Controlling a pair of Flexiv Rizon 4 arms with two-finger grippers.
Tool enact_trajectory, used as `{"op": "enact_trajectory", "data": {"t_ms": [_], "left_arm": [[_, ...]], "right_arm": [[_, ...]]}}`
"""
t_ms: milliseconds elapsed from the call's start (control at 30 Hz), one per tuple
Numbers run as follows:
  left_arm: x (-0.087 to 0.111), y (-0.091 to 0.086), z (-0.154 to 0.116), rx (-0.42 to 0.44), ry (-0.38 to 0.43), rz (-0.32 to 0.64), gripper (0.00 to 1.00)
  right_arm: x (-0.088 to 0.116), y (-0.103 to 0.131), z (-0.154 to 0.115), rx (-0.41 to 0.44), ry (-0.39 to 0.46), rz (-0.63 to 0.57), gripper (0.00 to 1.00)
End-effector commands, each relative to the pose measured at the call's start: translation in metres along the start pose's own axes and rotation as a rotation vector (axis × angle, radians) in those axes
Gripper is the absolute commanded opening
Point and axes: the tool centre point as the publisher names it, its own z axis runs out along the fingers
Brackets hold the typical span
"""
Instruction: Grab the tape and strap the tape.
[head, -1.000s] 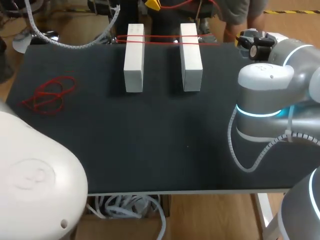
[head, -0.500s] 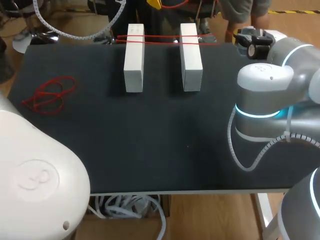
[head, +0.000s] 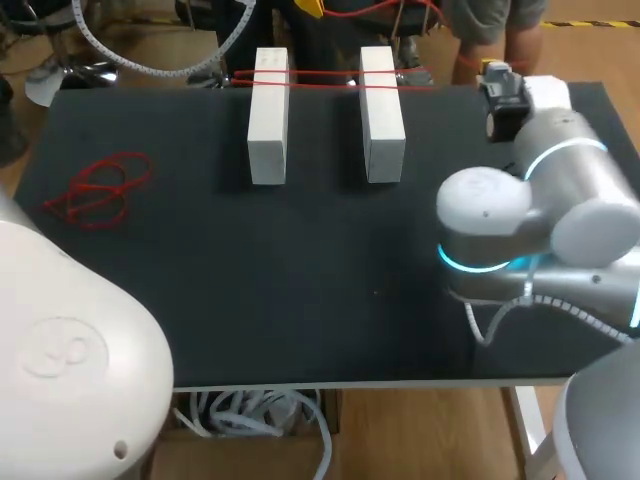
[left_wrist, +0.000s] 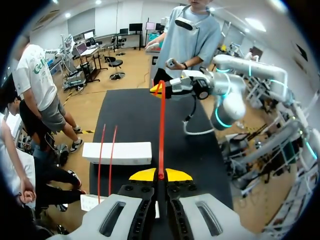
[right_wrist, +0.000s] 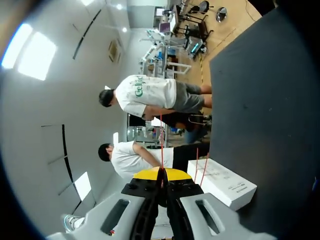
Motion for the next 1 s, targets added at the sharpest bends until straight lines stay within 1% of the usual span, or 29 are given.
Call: {"op": "enact_trajectory", "data": {"t_ms": [33, 733, 767, 800, 833, 867, 900, 933, 967, 1000], "left_arm": [[0.0, -0.001, -0.001, -0.004, 0.001, -0.001, 0.0], [0.0, -0.001, -0.001, -0.004, 0.001, -0.001, 0.0], [0.0, -0.001, -0.001, -0.004, 0.001, -0.001, 0.0], [0.0, -0.001, -0.001, -0.004, 0.001, -0.001, 0.0], [0.0, -0.001, -0.001, -0.004, 0.001, -0.001, 0.0], [0.0, -0.001, -0.001, -0.004, 0.001, -0.001, 0.0], [0.0, -0.001, -0.001, -0.004, 0.001, -0.001, 0.0], [0.0, -0.001, -0.001, -0.004, 0.001, -0.001, 0.0], [0.0, -0.001, -0.001, -0.004, 0.001, -0.001, 0.0], [0.0, -0.001, -0.001, -0.004, 0.001, -0.001, 0.0]], "right_arm": [[-0.003, -0.014, 0.005, -0.126, 0.028, 0.002, 0.0], [-0.003, -0.014, 0.005, -0.126, 0.028, 0.002, 0.0], [-0.006, -0.014, 0.006, -0.178, 0.088, -0.068, 0.0], [-0.007, -0.012, 0.009, -0.188, 0.066, -0.084, 0.0], [-0.008, -0.011, 0.011, -0.194, 0.142, -0.166, 0.0], [-0.009, -0.011, 0.011, -0.213, 0.169, -0.22, 0.0], [-0.007, -0.008, 0.014, -0.244, 0.137, -0.234, 0.0], [-0.007, -0.006, 0.016, -0.266, 0.192, -0.33, 0.0], [-0.008, -0.005, 0.016, -0.248, 0.161, -0.384, 0.0], [-0.007, -0.004, 0.017, -0.25, 0.149, -0.433, 0.0]]}}
